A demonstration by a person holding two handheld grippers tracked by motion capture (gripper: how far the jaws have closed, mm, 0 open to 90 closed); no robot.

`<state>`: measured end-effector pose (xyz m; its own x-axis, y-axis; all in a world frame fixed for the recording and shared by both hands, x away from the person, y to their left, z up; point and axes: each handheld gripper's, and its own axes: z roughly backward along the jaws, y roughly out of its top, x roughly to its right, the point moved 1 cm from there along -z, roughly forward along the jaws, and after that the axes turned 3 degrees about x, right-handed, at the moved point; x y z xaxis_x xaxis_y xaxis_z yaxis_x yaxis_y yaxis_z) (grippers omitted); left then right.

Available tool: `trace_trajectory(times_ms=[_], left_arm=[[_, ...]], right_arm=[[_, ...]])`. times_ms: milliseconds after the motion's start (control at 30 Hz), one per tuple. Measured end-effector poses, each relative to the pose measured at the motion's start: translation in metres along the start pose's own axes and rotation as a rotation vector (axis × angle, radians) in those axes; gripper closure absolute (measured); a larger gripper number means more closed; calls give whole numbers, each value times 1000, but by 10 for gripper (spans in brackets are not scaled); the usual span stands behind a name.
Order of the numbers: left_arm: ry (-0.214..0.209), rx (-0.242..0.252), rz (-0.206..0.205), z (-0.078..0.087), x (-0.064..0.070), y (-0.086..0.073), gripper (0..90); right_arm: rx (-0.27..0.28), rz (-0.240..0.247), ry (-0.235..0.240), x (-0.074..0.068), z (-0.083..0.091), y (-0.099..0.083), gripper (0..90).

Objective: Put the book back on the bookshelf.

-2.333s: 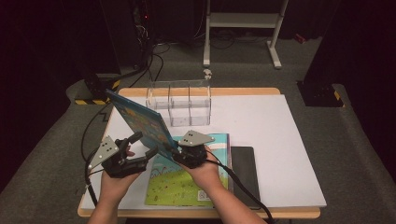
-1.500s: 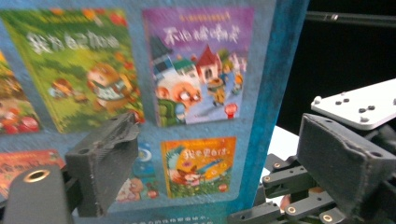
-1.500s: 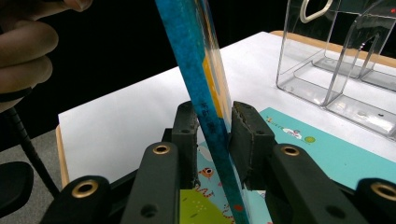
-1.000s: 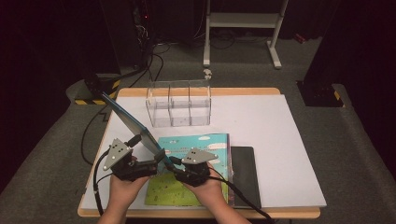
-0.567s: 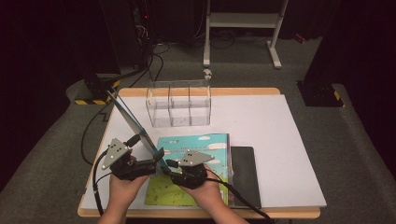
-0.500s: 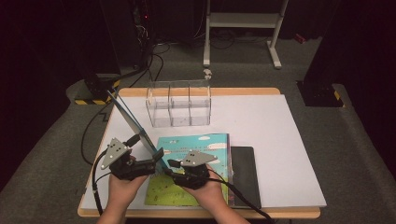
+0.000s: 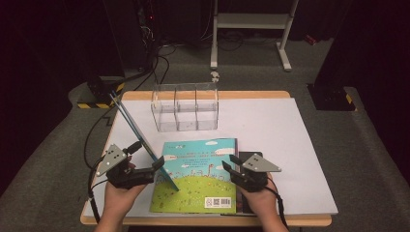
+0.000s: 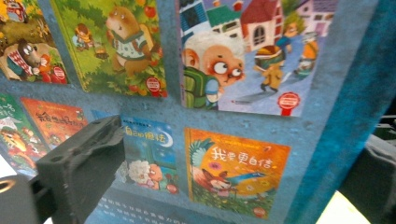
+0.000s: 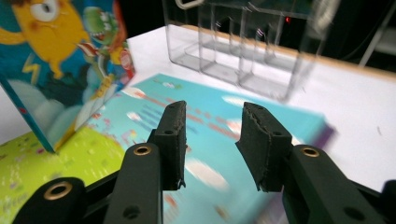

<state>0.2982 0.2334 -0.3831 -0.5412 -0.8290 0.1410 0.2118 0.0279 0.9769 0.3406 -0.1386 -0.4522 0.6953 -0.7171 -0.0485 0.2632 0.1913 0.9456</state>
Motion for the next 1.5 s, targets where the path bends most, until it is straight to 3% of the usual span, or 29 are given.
trace_trajectory(times_ms=[33,133,267,467,600,833,1500], left_arm=[[-3,-2,-6,4,-2,1,58],[-5,0,-15,10,-4,3,94],[-5,24,-5,22,-10,5,167],[-12,38,15,33,-21,6,206],[-5,54,19,44,-26,8,308],[55,55,26,60,-34,11,390],[175,67,15,83,-55,14,599]], right_arm=[[7,-13,-21,9,6,-3,606],[9,-51,-25,19,8,-6,608],[23,-60,-27,22,10,-3,608],[36,-60,-43,26,14,1,609],[41,-79,-49,31,13,2,609],[47,-71,-35,28,10,6,608],[34,-70,-31,27,8,4,607]])
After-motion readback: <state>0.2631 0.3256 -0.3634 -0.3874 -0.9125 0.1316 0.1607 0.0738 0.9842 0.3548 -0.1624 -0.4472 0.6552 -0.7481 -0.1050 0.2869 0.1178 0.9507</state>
